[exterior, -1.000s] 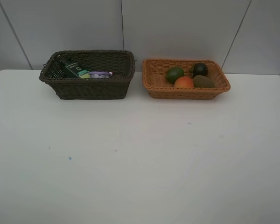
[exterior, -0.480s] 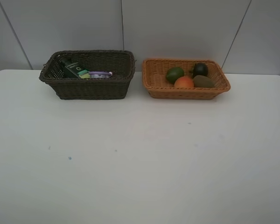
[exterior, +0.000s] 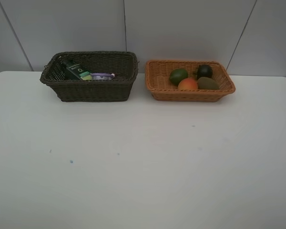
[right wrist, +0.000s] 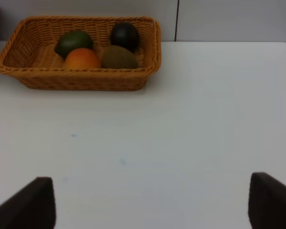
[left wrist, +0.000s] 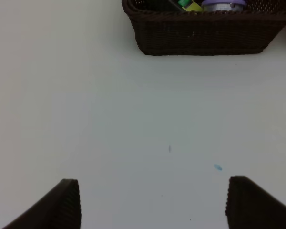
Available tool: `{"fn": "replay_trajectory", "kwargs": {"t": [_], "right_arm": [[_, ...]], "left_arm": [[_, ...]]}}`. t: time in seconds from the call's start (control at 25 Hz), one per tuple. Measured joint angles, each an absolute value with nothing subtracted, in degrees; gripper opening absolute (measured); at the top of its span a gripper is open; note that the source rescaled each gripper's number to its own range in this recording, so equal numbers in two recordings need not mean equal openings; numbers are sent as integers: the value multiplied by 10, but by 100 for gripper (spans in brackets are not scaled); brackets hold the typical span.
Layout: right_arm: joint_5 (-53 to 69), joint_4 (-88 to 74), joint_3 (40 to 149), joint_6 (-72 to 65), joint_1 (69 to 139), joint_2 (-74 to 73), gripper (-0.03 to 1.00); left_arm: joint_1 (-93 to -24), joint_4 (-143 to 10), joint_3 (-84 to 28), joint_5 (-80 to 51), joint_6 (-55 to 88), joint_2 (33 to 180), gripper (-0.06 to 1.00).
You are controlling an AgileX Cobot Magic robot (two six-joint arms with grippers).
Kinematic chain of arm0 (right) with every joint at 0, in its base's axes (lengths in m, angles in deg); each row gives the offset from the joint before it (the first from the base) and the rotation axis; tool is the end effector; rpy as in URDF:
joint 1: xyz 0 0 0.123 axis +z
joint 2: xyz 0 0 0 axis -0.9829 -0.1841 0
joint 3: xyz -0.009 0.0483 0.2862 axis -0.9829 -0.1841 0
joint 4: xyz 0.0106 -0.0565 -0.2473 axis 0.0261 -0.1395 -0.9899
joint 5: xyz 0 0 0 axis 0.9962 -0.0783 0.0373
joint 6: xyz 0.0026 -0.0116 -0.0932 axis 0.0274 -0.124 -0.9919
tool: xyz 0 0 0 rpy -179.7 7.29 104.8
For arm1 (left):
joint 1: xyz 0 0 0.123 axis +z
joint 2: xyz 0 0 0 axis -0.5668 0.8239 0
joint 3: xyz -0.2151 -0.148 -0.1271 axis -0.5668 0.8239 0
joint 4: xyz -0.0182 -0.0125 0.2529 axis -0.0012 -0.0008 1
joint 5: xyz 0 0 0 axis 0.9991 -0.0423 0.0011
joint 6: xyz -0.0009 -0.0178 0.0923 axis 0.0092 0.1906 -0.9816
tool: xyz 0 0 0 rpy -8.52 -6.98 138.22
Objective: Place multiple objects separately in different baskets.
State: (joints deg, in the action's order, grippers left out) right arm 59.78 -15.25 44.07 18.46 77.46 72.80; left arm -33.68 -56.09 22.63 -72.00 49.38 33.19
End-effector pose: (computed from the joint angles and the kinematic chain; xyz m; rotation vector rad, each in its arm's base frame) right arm -0.0086 0.0004 0.2830 0.0174 2.0185 -0.0319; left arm -0.0074 -0.0044 0.2775 0.0011 2.0374 -0.0461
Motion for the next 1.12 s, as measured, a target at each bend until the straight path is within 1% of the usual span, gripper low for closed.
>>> {"fn": "replay_trajectory", "kwargs": {"t": [1.12], "right_arm": [[598, -153, 441, 185, 775, 728, 94]], "left_arm": [[-337, -561, 226, -720, 494, 332, 79]]}}
